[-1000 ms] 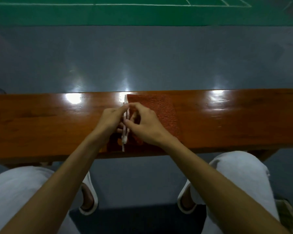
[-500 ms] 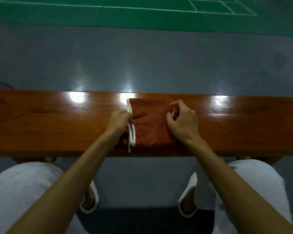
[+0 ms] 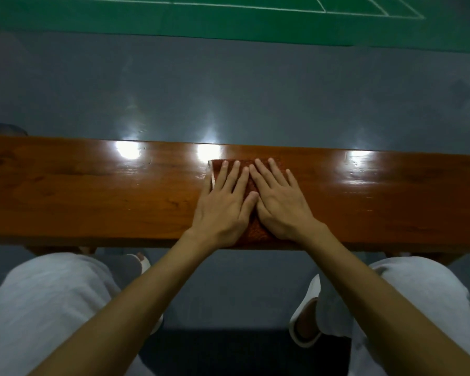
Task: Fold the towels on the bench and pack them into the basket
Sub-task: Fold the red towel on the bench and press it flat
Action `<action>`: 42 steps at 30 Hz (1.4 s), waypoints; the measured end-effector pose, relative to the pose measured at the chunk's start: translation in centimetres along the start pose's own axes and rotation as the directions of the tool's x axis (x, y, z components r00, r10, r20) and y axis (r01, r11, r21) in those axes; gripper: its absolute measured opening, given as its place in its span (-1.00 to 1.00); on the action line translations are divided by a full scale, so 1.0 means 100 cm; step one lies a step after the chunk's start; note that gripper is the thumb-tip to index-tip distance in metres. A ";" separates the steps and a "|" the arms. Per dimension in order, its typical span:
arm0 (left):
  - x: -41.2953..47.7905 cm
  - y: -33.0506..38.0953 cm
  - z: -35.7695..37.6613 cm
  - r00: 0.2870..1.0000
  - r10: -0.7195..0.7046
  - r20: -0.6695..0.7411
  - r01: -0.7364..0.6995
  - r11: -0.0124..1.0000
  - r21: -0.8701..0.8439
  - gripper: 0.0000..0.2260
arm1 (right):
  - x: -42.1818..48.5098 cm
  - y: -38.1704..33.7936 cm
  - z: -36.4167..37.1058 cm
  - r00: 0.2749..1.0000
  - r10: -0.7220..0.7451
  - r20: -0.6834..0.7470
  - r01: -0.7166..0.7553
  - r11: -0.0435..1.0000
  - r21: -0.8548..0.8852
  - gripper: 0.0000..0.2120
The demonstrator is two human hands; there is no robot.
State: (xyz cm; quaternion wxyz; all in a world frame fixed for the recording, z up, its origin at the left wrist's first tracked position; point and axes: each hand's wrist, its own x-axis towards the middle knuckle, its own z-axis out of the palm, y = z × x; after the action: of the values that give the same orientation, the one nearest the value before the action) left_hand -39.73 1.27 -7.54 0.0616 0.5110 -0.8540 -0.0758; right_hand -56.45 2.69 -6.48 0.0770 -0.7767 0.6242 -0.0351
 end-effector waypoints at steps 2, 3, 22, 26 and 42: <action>-0.001 -0.002 0.002 0.999 -0.037 0.007 0.037 0.999 -0.035 -0.33 | 0.000 0.000 0.001 1.000 0.021 0.013 -0.021 1.000 -0.007 -0.29; -0.001 -0.003 0.002 0.998 -0.061 0.005 0.061 0.996 -0.057 -0.31 | 0.000 0.001 0.001 0.999 0.038 0.012 -0.038 0.999 0.004 -0.29; -0.036 -0.048 -0.014 0.951 0.116 -0.286 -0.193 0.947 -0.257 -0.58 | -0.027 0.031 -0.010 0.911 0.085 -0.403 0.054 0.945 0.322 -0.42; -0.050 -0.059 -0.013 0.962 0.125 -0.244 -0.218 0.888 -0.405 -0.66 | -0.050 0.030 -0.006 0.946 -0.088 -0.313 0.194 0.926 0.325 -0.52; -0.069 -0.063 -0.017 0.959 0.169 -0.226 -0.242 0.905 -0.351 -0.43 | -0.070 0.043 -0.017 0.977 -0.143 -0.156 0.192 0.908 0.371 -0.33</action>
State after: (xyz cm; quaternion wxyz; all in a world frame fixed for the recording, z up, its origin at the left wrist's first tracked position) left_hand -30.75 4.34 -7.25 0.2469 0.4015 -0.8631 -0.1815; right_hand -62.33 8.50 -5.23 0.1851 -0.7935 0.5396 -0.2121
